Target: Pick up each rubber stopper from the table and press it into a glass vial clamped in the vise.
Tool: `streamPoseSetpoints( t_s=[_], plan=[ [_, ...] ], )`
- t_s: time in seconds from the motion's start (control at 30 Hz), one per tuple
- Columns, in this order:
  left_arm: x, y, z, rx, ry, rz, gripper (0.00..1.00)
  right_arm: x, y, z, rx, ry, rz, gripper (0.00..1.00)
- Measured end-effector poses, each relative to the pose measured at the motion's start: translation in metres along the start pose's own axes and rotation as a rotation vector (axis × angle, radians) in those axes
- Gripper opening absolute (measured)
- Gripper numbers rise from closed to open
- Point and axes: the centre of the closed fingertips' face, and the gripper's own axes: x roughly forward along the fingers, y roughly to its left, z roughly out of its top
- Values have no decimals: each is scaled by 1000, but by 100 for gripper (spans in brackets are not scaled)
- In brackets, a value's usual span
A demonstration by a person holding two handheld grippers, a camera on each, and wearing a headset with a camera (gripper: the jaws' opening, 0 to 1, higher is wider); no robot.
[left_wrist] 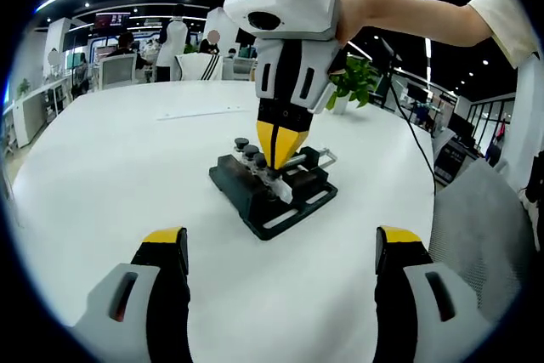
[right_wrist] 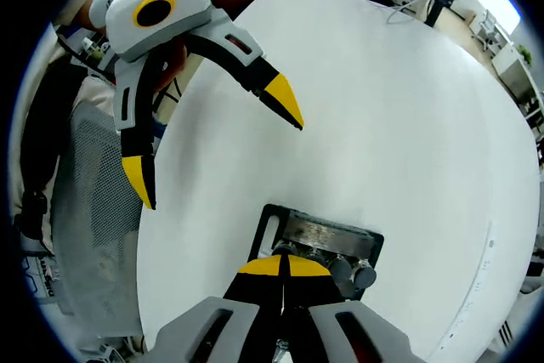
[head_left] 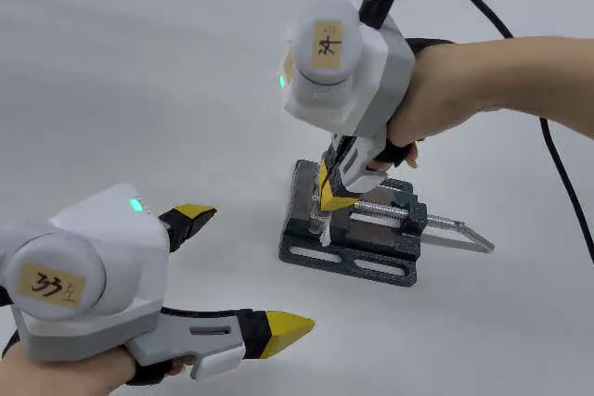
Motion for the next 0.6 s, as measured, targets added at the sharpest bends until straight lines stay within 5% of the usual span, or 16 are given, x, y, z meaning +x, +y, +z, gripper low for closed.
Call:
streamPoseSetpoints(
  t_s=[0.53, 0.57, 0.6],
  plan=[
    [-2, 0, 9, 0, -18, 6, 90, -2, 3, -1, 17, 56, -10, 0],
    [-2, 0, 10, 0, -20, 8, 90, -1, 2, -1, -23, 62, -14, 0],
    [-2, -1, 13, 0, -26, 8, 90, -1, 3, -1, 18, 65, -10, 0]
  ],
)
